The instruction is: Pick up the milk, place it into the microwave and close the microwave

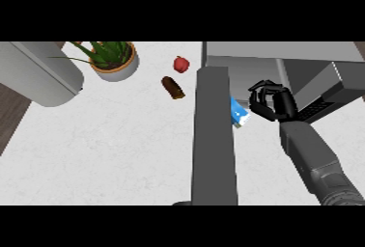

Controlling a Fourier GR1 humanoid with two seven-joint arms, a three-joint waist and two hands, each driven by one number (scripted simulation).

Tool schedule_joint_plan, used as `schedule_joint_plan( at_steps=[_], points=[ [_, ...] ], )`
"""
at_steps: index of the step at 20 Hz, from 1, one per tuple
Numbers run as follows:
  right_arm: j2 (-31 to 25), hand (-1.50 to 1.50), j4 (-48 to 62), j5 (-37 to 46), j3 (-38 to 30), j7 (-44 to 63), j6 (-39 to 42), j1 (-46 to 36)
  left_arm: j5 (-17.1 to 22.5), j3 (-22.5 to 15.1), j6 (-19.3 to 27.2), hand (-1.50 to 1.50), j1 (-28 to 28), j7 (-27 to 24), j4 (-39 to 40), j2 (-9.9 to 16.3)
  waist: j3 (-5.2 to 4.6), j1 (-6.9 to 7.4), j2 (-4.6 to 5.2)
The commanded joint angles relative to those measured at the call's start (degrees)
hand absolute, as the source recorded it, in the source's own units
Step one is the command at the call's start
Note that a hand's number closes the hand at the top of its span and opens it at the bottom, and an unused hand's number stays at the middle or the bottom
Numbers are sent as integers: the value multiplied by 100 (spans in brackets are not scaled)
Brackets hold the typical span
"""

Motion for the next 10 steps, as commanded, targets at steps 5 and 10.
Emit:
schedule_joint_plan(
  at_steps=[5, 10],
  points=[
    [-484, 150, 296, 84, -40, 452, -19, -573, 40, -40, -24, -150, -283, 53, -34, 122, 11, 192, 103],
    [-539, 150, 289, 404, 166, 654, -1212, -861, 70, -48, 43, -150, -611, 66, 136, 271, 8, 356, 181]
  ],
)
